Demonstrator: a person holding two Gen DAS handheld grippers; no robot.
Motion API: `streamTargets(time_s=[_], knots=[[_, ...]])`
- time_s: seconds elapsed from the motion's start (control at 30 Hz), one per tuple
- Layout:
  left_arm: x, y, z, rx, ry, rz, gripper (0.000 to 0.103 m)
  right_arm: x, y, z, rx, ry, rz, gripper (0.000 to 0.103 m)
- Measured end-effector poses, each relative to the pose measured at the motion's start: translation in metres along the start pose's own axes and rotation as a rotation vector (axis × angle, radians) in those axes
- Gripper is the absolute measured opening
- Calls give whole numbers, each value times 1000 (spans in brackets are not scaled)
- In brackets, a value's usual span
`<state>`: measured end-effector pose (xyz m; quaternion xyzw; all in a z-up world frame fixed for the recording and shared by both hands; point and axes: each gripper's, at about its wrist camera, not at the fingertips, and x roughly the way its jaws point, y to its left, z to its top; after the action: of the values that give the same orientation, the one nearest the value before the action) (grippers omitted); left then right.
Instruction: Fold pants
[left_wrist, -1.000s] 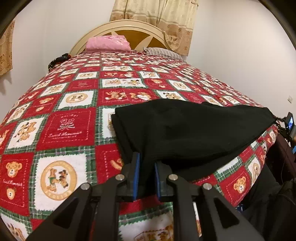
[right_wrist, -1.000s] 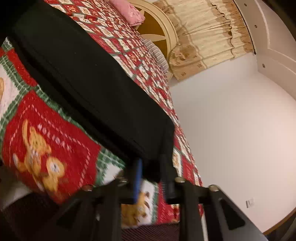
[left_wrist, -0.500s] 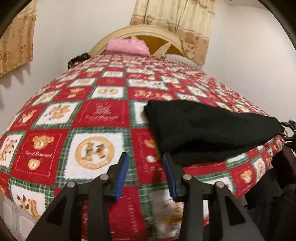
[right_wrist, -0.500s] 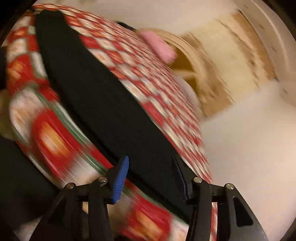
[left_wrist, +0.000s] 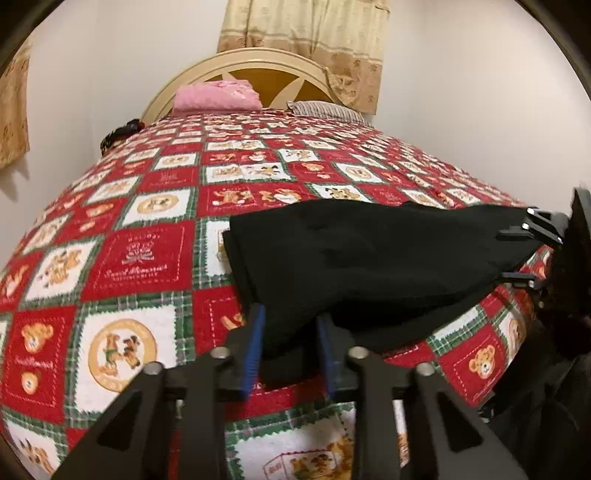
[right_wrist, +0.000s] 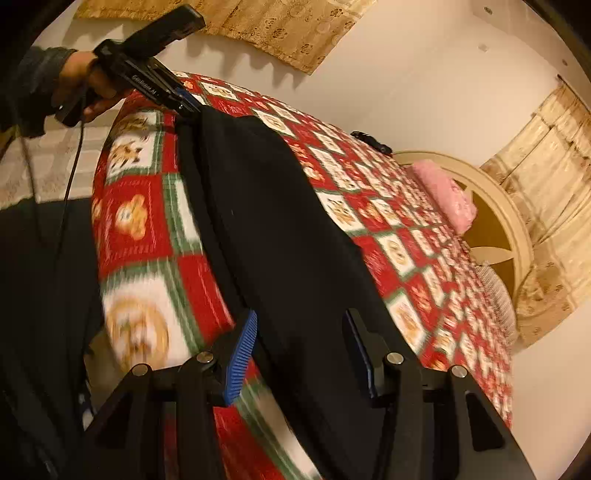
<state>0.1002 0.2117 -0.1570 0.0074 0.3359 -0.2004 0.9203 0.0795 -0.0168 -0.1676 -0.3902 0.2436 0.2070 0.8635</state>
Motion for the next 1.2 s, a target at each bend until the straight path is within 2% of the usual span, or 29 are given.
streamTargets(time_s=[0.07,0.2,0.27,0.3,0.33,0.37,0.5,0.67,0.7,0.73,0.83,0.87,0.93,0.97,1.07,1.13,1.2], knots=[[-3,-1,1,9,-7,-7,20,18,4,5,9,15,15,50],[-8,-7,4,37,-24,-15,10,22,0,4,53,11,39,49],[-12,-8,8,40,-37,-18,9,20,-3,9,85,13,67,33],[-14,-7,10,25,-49,-29,8,19,-3,10,91,13,78,16],[-17,-5,12,5,-60,-48,8,19,-3,11,88,11,76,4],[-22,-1,14,-22,-75,-74,8,16,-2,13,86,12,77,4],[-33,5,13,-43,-87,-91,8,-3,-10,17,126,-11,103,3],[-15,4,-2,-35,-19,-71,8,1,-7,13,136,6,130,3],[-13,5,-5,-30,-8,-58,10,7,-4,11,130,17,133,3],[-8,5,-8,-29,13,-28,16,12,-1,9,122,29,136,3],[-12,7,-12,-34,17,-20,22,18,5,8,94,53,128,4],[-14,8,-13,-32,17,-4,26,16,5,9,83,52,113,11],[-20,14,-16,-44,10,31,43,12,1,8,82,62,92,44],[-23,19,-17,-56,6,43,44,9,-4,6,92,61,93,48],[-31,31,-20,-92,-13,81,44,-4,-26,-2,169,56,136,48],[-38,40,-19,-123,-41,125,44,-11,-36,-5,200,50,154,48],[-45,42,-14,-155,-89,131,44,-15,-49,-6,233,43,164,48]])
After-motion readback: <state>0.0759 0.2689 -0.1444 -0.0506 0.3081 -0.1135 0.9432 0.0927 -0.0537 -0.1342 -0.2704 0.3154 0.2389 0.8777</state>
